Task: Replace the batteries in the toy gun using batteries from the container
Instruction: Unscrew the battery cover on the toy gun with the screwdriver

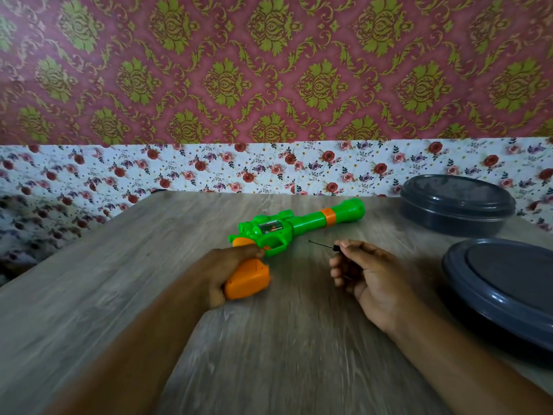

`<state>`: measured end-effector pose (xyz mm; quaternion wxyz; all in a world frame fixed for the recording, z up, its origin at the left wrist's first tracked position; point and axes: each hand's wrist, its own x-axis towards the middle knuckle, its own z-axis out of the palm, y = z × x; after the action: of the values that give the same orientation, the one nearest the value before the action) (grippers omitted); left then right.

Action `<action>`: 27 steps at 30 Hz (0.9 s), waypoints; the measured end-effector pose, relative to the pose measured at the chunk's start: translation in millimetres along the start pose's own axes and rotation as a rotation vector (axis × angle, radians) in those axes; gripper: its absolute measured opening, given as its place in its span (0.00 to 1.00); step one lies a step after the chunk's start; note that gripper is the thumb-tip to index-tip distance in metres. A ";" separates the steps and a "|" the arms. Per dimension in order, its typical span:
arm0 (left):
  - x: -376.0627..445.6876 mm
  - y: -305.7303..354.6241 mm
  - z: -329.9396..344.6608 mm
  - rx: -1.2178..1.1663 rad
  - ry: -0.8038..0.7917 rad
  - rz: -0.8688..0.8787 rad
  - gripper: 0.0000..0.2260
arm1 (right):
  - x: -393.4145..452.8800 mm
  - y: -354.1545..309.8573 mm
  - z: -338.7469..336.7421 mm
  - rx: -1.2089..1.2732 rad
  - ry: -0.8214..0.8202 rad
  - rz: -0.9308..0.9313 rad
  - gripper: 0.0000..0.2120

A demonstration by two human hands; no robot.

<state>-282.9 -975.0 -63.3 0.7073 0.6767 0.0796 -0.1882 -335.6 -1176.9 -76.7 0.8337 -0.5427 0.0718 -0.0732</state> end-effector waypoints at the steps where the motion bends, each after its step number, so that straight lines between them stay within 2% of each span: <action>1: -0.6 0.6 0.2 -0.108 -0.048 -0.010 0.17 | -0.9 -0.3 0.3 -0.003 -0.014 -0.003 0.05; 3: -2.6 0.1 5.2 -0.281 -0.103 -0.020 0.10 | -2.8 -0.8 0.5 -0.008 -0.032 -0.013 0.05; 6: -5.8 -3.1 15.6 -0.425 -0.143 0.010 0.09 | -5.6 -1.6 2.3 -0.019 -0.026 -0.026 0.04; 8: -4.7 -7.1 18.8 -0.482 -0.152 0.051 0.14 | -6.9 -2.1 2.9 -0.021 -0.002 -0.034 0.06; 11: -0.8 -12.1 20.3 -0.552 -0.158 0.111 0.28 | -10.5 -3.2 4.2 -0.051 0.028 -0.048 0.10; 14: 2.6 -17.5 22.5 -0.569 -0.152 0.189 0.29 | -17.1 -3.1 6.7 -0.135 0.003 -0.101 0.12; 18: 2.6 -19.9 22.3 -0.520 -0.112 0.287 0.26 | -28.8 -1.9 13.0 -0.220 -0.075 -0.191 0.07; 23: 1.8 -16.5 21.2 -0.491 -0.086 0.282 0.23 | -37.6 -3.7 22.7 -0.283 -0.168 -0.259 0.07; 27: 6.1 -18.1 26.1 -0.373 -0.071 0.326 0.23 | -40.3 2.9 27.7 -0.370 -0.189 -0.292 0.07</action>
<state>-287.7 -1002.0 -80.5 0.8433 0.5314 -0.0225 -0.0773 -369.4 -1142.9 -66.6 0.7037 -0.6951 -0.0736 -0.1274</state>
